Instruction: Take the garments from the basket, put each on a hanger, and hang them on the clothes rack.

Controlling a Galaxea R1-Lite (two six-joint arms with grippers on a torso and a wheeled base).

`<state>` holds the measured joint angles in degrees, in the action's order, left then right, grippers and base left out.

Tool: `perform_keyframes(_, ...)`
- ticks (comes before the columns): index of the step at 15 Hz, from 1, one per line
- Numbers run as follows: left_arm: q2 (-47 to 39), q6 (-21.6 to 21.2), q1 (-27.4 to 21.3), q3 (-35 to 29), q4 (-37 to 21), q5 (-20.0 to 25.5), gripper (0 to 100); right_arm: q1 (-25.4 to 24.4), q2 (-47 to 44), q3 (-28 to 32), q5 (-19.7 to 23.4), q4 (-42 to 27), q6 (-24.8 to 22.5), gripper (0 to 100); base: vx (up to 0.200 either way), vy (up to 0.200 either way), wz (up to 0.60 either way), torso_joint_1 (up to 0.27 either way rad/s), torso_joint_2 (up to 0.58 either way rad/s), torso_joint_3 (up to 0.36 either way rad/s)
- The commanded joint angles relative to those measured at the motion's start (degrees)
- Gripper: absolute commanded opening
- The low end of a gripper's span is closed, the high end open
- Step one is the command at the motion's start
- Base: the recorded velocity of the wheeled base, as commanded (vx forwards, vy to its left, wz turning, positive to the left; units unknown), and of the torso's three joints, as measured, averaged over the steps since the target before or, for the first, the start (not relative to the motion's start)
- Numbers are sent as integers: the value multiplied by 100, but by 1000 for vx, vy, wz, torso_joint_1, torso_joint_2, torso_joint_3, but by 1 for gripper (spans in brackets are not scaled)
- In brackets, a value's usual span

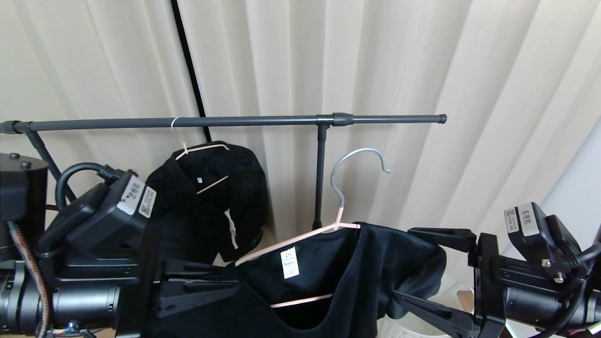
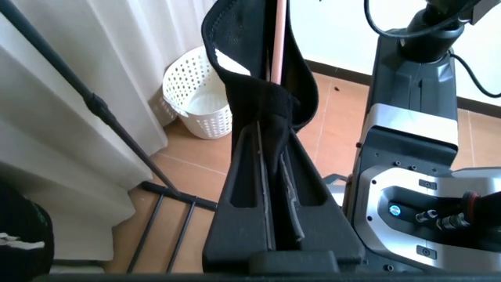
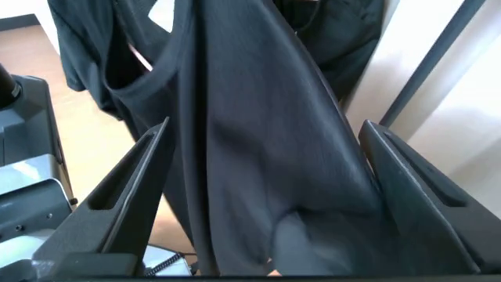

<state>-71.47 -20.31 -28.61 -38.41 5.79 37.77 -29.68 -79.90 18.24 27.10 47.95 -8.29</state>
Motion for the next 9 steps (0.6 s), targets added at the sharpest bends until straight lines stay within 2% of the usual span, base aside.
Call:
perform_keyframes(1, 362, 1, 31, 150, 1, 3, 0, 182, 0, 40, 6, 4, -6, 100, 0, 0, 0, 0, 0, 0)
perform_keyframes(3, 520, 1, 84, 282, 1, 3, 0, 244, 0, 48, 6, 4, -15, 100, 0, 0, 0, 0, 0, 0)
perform_keyframes(9, 1276, 45, 708, 598, -17, 11, 0, 543, -52, 48, 67, 4, -94, 100, 0, 0, 0, 0, 0, 0)
